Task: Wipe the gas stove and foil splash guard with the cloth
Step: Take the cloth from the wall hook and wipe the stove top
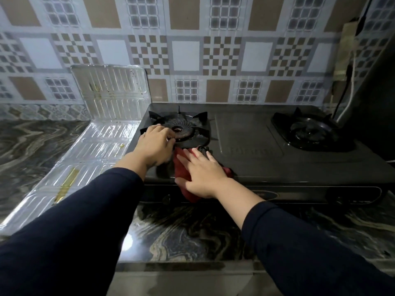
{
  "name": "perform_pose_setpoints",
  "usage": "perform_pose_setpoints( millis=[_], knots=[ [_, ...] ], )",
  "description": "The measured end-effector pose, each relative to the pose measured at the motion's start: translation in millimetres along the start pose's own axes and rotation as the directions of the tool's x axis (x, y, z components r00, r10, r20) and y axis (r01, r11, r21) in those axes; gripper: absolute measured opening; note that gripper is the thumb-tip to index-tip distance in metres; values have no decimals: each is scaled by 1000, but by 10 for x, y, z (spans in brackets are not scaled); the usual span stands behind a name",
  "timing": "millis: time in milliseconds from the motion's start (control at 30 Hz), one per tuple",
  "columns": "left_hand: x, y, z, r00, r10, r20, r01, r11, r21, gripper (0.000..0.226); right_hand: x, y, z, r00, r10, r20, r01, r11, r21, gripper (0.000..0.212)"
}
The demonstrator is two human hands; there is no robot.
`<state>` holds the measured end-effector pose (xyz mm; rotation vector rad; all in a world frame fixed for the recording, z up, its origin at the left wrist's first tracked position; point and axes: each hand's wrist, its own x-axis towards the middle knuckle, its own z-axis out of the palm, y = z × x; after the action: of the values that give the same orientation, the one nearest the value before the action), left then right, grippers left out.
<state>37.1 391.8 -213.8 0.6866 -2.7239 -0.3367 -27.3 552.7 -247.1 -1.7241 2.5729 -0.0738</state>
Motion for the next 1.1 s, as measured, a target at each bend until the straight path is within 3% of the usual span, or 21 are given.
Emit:
perform_pose_setpoints(
  millis=[300,600,800,1100],
  knots=[
    [-331,-830,-347,989,-132,-62,132,991,0,29,556,-743,37,986,-164,12,164,986,12,78],
    [-734,-1458,-483,949,-303,-90,306,952,16,30,1247,-1198,46,979,-195,60,192,980,41,78],
    [-891,-1347,-368,946,-321,-38,322,946,32,33,1251,-1187,69,981,-194,14,193,979,69,82],
    [-677,-681,-195,985,-169,-33,168,985,-25,37,654,-614,66,975,-214,-56,217,975,55,82]
  ],
)
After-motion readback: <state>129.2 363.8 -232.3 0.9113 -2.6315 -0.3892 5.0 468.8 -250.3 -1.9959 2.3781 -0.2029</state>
